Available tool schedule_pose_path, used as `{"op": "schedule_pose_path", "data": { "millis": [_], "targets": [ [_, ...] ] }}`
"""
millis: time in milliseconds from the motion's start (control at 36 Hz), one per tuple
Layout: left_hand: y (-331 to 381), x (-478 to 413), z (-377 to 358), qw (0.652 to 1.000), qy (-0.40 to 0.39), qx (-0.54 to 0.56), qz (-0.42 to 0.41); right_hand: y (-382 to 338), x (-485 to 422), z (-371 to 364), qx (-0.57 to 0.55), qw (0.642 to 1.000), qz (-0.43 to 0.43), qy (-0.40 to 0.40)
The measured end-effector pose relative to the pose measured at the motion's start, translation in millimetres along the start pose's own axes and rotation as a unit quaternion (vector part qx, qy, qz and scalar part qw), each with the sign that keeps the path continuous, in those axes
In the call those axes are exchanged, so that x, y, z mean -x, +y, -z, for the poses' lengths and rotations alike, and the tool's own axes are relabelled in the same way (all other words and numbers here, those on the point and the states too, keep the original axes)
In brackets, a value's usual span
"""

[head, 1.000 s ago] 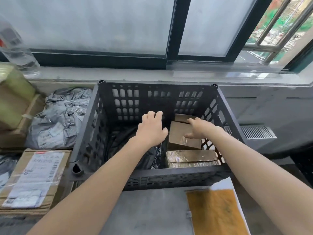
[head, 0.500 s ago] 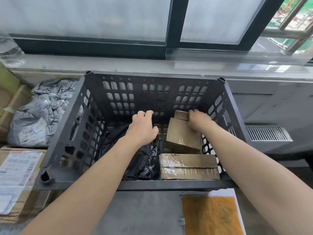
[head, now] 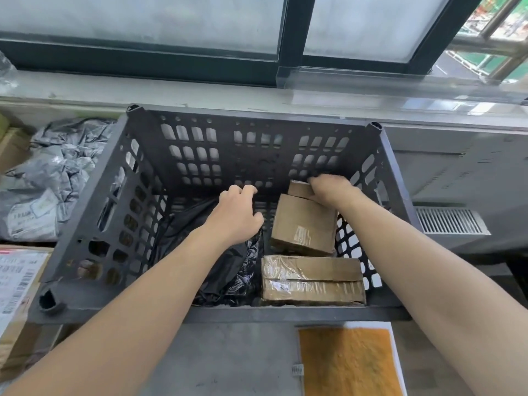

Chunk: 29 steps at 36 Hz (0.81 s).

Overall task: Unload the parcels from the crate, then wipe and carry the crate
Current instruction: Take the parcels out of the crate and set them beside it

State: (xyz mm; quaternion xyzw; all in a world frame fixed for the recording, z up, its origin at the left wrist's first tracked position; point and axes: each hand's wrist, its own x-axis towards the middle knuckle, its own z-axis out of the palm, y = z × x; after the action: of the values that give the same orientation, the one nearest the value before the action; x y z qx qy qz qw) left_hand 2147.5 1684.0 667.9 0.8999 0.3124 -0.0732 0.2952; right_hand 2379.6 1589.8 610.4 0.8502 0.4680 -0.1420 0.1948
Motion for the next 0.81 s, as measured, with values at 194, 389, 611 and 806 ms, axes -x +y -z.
{"op": "schedule_pose_path", "data": {
  "millis": [194,389,611,806],
  "targets": [
    [-2.3,-2.8,-0.8,1.000,-0.011,0.026,0.007,-8.7,15.7,15.0,0.087,0.995,0.026,0.044],
    [0.2,-4.8,8.4,0.987,0.022,0.155,0.033,-24.0,58.7,66.3,0.011,0.984,0.036,0.176],
    [0.8,6.7,44.1,0.756,-0.044,0.617,0.215,-58.2,116.2,77.0,-0.103,0.927,0.136,0.335],
    [-23.5,24.4,57.8,0.787,-0.045,0.605,0.112,-85.1,138.5,72.9,-0.195,0.880,0.200,0.385]
  ]
}}
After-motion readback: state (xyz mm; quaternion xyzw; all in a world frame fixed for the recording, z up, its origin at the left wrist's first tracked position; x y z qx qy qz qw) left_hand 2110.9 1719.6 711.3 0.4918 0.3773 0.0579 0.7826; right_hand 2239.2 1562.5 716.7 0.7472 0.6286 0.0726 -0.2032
